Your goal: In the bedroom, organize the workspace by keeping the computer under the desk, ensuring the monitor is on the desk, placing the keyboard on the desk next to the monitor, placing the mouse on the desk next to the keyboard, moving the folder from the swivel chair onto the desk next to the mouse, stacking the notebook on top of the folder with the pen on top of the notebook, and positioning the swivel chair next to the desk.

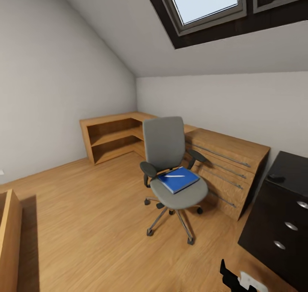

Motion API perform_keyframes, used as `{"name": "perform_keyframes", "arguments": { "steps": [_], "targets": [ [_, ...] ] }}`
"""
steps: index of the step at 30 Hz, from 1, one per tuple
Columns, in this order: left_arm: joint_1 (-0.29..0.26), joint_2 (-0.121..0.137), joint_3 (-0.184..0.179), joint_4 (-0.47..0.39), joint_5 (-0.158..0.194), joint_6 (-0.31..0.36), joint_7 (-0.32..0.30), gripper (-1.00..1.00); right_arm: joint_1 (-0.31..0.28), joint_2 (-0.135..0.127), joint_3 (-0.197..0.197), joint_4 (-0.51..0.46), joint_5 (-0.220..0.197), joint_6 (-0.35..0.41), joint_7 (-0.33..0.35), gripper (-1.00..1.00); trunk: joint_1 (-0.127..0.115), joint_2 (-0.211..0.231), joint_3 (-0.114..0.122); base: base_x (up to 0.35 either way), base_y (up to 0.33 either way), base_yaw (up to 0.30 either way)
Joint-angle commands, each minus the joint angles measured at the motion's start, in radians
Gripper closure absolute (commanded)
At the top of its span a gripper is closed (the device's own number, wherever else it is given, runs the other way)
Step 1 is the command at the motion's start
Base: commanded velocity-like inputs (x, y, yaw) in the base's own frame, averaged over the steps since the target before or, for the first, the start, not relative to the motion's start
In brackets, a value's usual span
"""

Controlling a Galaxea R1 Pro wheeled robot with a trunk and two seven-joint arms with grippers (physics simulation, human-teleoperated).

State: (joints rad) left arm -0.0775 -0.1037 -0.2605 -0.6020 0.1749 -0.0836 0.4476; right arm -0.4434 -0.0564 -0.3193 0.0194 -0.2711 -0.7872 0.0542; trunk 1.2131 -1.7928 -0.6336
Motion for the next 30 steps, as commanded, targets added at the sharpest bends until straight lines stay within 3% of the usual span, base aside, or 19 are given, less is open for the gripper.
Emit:
{"name": "perform_keyframes", "arguments": {
  "steps": [1, 9, 16, 30],
  "targets": [
    [-0.001, 0.001, -0.006, 0.002, 0.011, -0.005, 0.006, -1.0, -0.001, 0.0, -0.001, 0.002, -0.006, -0.002, 0.006, -1.0, -0.004, 0.007, 0.002, 0.0, 0.0, -0.266],
    [-0.001, -0.002, -0.012, 0.048, 0.011, -0.005, 0.002, -1.0, 0.0, 0.004, 0.0, 0.002, 0.006, 0.035, 0.008, -1.0, -0.035, 0.063, 0.027, 0.0, 0.0, -0.267],
    [-0.001, -0.001, -0.013, 0.059, 0.011, -0.004, 0.002, -1.0, 0.0, 0.008, 0.0, 0.003, 0.086, 0.045, 0.007, -1.0, -0.062, 0.112, 0.049, 0.0, 0.0, -0.267],
    [-0.001, 0.001, -0.013, 0.061, 0.011, -0.004, 0.002, -1.0, 0.0, 0.01, 0.001, 0.003, 0.128, 0.049, 0.009, -1.0, -0.115, 0.21, 0.093, 0.0, 0.0, -0.267]
  ]
}}
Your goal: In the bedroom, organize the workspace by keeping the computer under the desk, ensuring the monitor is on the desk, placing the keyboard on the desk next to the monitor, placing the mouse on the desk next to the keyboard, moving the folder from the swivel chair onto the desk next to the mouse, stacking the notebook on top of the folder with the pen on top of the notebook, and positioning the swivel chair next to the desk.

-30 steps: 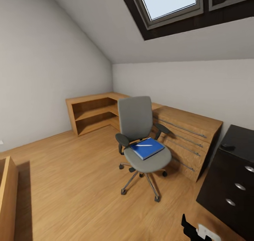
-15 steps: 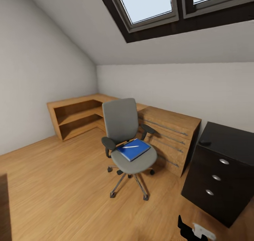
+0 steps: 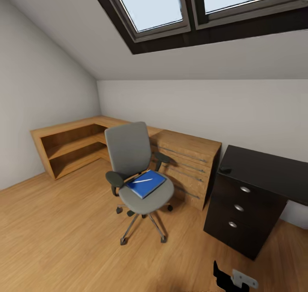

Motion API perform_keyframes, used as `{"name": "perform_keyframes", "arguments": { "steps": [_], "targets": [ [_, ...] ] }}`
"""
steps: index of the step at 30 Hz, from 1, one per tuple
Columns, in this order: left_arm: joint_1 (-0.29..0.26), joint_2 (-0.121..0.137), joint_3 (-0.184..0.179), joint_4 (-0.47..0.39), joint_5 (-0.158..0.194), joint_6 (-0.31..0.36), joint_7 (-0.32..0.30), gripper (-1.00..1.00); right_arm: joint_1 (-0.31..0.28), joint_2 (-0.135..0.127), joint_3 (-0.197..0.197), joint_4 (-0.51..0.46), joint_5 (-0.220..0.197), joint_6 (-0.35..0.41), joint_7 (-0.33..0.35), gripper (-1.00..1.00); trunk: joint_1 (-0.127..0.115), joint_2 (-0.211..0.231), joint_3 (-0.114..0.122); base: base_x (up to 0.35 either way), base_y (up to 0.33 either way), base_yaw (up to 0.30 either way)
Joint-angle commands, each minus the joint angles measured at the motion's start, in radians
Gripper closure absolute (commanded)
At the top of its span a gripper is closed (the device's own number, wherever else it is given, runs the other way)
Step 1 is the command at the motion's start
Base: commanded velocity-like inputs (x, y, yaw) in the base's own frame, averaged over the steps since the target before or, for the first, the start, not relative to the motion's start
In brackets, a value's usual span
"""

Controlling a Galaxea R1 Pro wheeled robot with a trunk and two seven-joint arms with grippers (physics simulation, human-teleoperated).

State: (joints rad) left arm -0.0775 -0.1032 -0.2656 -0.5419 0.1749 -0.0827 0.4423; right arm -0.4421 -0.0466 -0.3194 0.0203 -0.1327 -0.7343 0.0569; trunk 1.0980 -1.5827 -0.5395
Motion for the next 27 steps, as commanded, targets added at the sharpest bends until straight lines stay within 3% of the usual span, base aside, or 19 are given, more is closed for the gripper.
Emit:
{"name": "perform_keyframes", "arguments": {
  "steps": [1, 8, 27],
  "targets": [
    [-0.001, 0.001, -0.007, 0.0, 0.011, -0.005, 0.007, -1.0, -0.001, 0.001, 0.002, 0.002, 0.006, -0.004, 0.006, -1.0, -0.004, 0.007, 0.002, 0.0, 0.0, -0.267],
    [-0.001, 0.001, -0.007, 0.0, 0.011, -0.005, 0.007, -1.0, -0.001, 0.004, 0.001, 0.003, 0.056, -0.004, 0.006, -1.0, -0.031, 0.056, 0.024, 0.0, 0.0, -0.267],
    [-0.001, 0.0, -0.007, 0.0, 0.011, -0.006, 0.007, -1.0, 0.0, 0.011, 0.002, 0.003, 0.07, -0.004, 0.006, -1.0, -0.104, 0.189, 0.083, 0.0, 0.0, -0.267]
  ]
}}
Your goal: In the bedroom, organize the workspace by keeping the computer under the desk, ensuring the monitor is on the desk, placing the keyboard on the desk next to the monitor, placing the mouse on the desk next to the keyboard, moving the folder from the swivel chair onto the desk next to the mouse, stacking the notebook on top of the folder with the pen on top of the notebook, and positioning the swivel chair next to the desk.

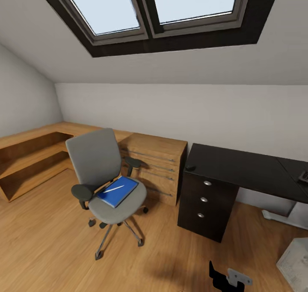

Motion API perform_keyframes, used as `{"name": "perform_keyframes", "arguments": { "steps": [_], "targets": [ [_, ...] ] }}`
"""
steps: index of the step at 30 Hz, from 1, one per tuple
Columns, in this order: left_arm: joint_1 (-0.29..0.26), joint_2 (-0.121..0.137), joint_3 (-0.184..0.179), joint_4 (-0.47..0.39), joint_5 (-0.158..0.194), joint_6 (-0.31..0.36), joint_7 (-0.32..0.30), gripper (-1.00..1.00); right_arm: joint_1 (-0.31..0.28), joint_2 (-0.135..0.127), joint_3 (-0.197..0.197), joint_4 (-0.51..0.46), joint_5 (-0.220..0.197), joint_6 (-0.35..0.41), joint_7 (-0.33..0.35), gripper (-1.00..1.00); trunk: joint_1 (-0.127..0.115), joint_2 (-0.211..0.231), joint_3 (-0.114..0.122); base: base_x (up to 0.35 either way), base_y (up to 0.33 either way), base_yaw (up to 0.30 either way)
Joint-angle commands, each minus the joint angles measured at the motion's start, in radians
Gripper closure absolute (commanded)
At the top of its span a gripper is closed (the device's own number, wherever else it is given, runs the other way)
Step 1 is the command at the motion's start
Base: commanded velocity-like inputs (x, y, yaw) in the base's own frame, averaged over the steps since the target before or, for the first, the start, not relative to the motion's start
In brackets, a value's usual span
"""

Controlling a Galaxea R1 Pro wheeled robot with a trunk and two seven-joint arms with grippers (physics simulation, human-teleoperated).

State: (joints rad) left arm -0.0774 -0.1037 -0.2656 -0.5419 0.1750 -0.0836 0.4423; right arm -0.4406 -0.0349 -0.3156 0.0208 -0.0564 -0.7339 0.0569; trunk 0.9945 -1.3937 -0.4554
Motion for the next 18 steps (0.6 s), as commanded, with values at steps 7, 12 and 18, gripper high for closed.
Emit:
{"name": "perform_keyframes", "arguments": {
  "steps": [7, 12, 18],
  "targets": [
    [-0.001, 0.001, -0.007, 0.0, 0.011, -0.005, 0.007, -1.0, -0.001, 0.008, -0.002, 0.001, -0.005, -0.004, 0.006, -1.0, -0.027, 0.049, 0.018, 0.0, 0.0, -0.258],
    [-0.001, 0.001, -0.007, 0.002, 0.011, -0.005, 0.007, -1.0, -0.001, 0.01, -0.002, 0.001, -0.005, -0.004, 0.006, -1.0, -0.046, 0.084, 0.031, 0.0, 0.0, -0.25],
    [-0.001, 0.002, -0.007, 0.002, 0.011, -0.005, 0.007, -1.0, -0.001, 0.011, -0.002, 0.001, -0.005, -0.004, 0.006, -1.0, -0.069, 0.126, 0.045, 0.0, 0.0, -0.146]
  ]
}}
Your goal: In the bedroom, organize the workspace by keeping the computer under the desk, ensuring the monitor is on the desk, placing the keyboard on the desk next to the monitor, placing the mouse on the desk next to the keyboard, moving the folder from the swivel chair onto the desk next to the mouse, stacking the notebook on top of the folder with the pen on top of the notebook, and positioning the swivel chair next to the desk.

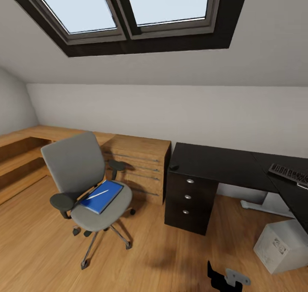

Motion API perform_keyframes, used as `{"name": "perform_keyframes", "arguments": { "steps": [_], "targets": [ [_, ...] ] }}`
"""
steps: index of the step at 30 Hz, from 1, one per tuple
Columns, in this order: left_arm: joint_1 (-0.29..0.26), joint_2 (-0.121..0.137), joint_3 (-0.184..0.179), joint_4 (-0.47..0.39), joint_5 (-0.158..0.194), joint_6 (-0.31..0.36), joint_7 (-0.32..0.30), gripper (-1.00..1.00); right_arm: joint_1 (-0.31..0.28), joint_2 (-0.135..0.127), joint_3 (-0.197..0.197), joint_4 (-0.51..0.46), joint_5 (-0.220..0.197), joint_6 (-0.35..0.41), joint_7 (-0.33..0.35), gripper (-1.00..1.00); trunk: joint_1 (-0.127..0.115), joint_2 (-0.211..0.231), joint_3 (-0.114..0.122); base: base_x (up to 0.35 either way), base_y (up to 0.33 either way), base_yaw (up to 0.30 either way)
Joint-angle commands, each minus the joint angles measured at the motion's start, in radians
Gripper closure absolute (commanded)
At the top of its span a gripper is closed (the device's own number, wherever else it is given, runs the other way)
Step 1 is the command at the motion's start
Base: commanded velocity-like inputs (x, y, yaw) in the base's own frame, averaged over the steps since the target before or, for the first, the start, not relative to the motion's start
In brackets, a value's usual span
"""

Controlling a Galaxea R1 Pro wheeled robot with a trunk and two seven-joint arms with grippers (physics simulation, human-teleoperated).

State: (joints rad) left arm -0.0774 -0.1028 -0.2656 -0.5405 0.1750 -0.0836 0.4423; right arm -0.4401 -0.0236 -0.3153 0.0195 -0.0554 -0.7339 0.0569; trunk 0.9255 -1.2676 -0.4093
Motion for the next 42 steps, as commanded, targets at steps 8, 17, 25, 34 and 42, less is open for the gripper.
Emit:
{"name": "perform_keyframes", "arguments": {
  "steps": [8, 17, 25, 34, 42],
  "targets": [
    [-0.001, 0.0, -0.007, 0.001, 0.01, -0.005, 0.007, -1.0, -0.001, 0.003, -0.002, 0.002, -0.006, -0.004, 0.006, -1.0, -0.031, 0.056, 0.018, 0.0, 0.0, -0.105],
    [-0.001, 0.001, -0.007, 0.001, 0.011, -0.005, 0.007, -1.0, 0.001, 0.004, -0.001, 0.002, 0.019, -0.004, 0.006, -1.0, -0.065, 0.119, 0.044, 0.0, 0.0, -0.232],
    [-0.001, 0.002, -0.007, 0.001, 0.011, -0.005, 0.007, -1.0, 0.001, 0.004, -0.001, 0.003, 0.052, -0.004, 0.006, -1.0, -0.096, 0.175, 0.069, 0.0, 0.0, -0.259],
    [-0.001, 0.002, -0.007, 0.001, 0.011, -0.006, 0.007, -1.0, 0.001, 0.004, -0.001, 0.004, 0.057, -0.004, 0.006, -1.0, -0.096, 0.175, 0.069, 0.0, 0.0, -0.261],
    [-0.001, 0.002, -0.007, 0.001, 0.01, -0.008, 0.007, -1.0, 0.001, 0.004, -0.001, 0.004, 0.057, -0.004, 0.005, -1.0, -0.096, 0.175, 0.068, 0.0, 0.0, -0.148]
  ]
}}
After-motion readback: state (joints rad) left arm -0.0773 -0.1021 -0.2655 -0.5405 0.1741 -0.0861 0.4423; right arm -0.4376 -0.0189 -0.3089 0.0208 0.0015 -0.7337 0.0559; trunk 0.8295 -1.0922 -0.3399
